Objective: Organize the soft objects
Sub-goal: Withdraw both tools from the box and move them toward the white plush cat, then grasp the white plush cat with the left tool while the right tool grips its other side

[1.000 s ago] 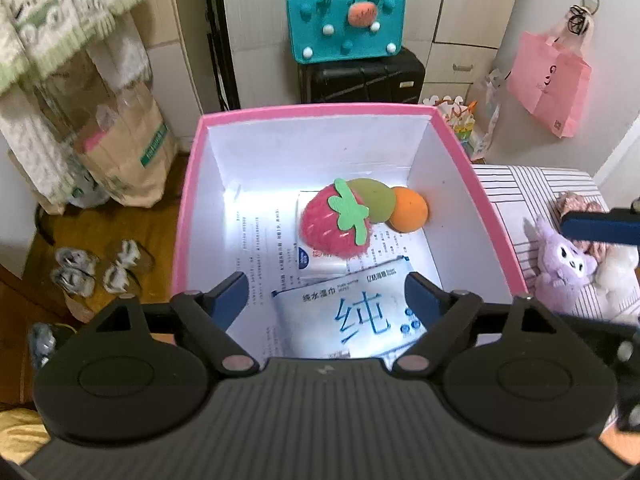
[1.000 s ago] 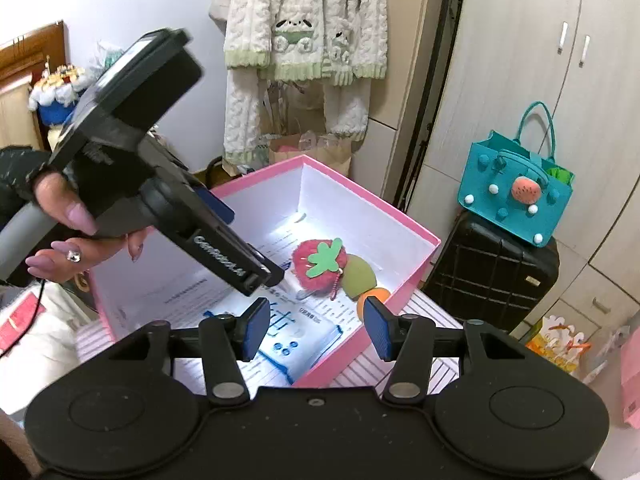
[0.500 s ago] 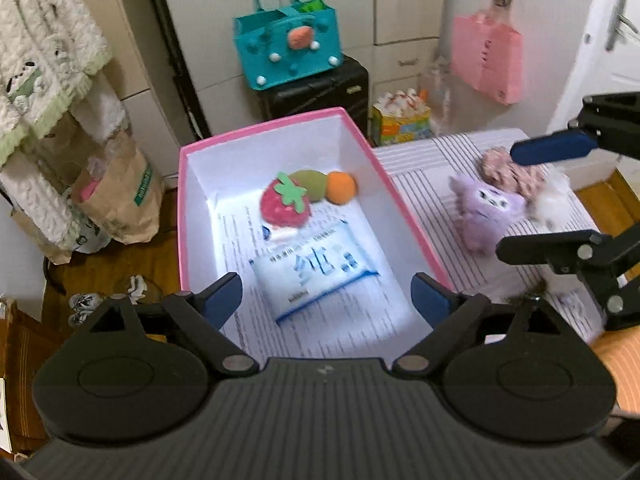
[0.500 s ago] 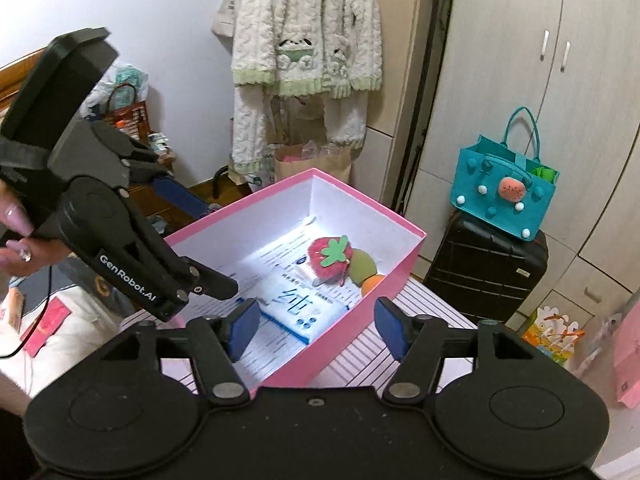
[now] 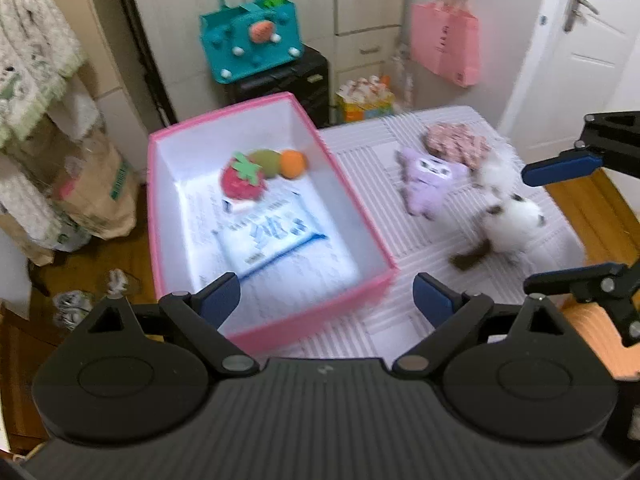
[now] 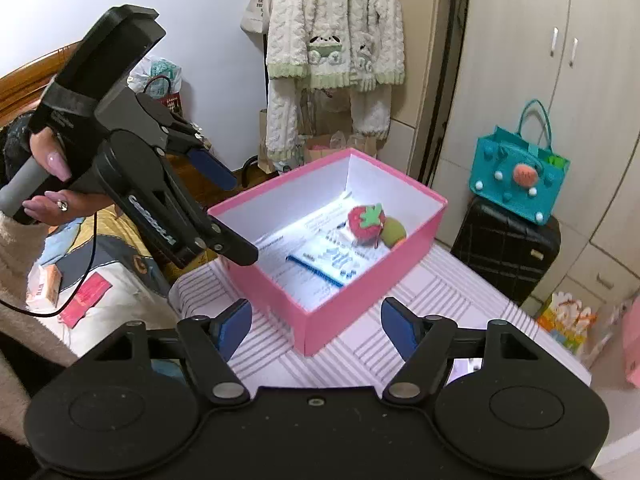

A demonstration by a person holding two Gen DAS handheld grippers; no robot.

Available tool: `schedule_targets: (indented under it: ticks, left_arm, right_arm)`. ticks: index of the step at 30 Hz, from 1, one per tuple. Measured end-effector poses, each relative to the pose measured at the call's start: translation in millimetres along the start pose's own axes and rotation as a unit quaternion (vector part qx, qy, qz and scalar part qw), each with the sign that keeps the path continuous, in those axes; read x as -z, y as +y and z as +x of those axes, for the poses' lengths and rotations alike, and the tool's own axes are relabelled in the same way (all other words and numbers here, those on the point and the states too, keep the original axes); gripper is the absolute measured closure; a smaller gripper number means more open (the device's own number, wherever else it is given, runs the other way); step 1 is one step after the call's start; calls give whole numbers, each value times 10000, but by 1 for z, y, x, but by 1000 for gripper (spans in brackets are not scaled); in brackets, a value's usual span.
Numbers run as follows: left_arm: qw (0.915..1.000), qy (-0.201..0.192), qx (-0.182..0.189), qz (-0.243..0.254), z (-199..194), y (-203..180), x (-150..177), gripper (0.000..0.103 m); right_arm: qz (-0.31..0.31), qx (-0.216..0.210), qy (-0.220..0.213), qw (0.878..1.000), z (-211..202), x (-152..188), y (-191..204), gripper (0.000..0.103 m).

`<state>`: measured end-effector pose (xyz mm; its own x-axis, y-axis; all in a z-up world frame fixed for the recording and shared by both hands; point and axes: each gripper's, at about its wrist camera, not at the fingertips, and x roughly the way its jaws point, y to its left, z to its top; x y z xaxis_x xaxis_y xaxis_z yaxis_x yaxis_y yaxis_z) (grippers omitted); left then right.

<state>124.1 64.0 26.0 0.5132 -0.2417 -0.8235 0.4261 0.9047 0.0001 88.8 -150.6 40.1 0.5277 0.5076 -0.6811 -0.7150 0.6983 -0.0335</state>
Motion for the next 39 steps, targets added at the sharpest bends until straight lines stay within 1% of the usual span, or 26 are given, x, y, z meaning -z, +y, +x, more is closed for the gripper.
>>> schedule_targets:
  ticks: [2,6,12,15,19,24,25,29,31,33,34,37,39]
  left_arm:
    - [9999,66,57,84,-1,-9,3,8]
    - [9995,115,42,283,3,-27,9,8]
    - [9978,304,279,517,18,-51,14,8]
    - [9962,293,404,708,25,-66,14,8]
    - [9934,250,593,945,33,-85,11,8]
    - [9883,267,1010,1110,50,-106,3,8]
    - [9872,272,1039,1181,55,-110,2,8]
    - [9855,369,880,1406,73,-125,1,8]
    - [9843,435,946,1429,82,-129,0,8]
    - [9837,441,1025,1411,89,-132,-2,8]
    - [9839,398,1055,1385,92,-134,-2,8]
    - [9860,114,1173,1176,100,-135,1,8]
    - [9872,-90,1302,913,105,-133,5,8]
  right_arm:
    - [78,-5,42,10000,-6,9,0,26]
    - [193,48,111,9997,-20,26,-1,23]
    - [414,196,152,9988,-35,57,-7,22]
    - [604,253,217,9976,-37,72,-15,21]
    - [774,374,322,9958,-35,96,-24,21]
    - [864,653,445,9931,-24,127,-39,20]
    - [890,704,470,9924,-21,133,-43,20]
    - [985,792,500,9907,-9,156,-59,20]
    - [961,876,495,9903,-5,165,-65,20]
    - [906,937,426,9906,0,173,-71,20]
    - [891,925,326,9912,2,177,-74,20]
    - [797,935,-125,9924,13,195,-83,20]
    - [958,929,-328,9905,20,203,-88,20]
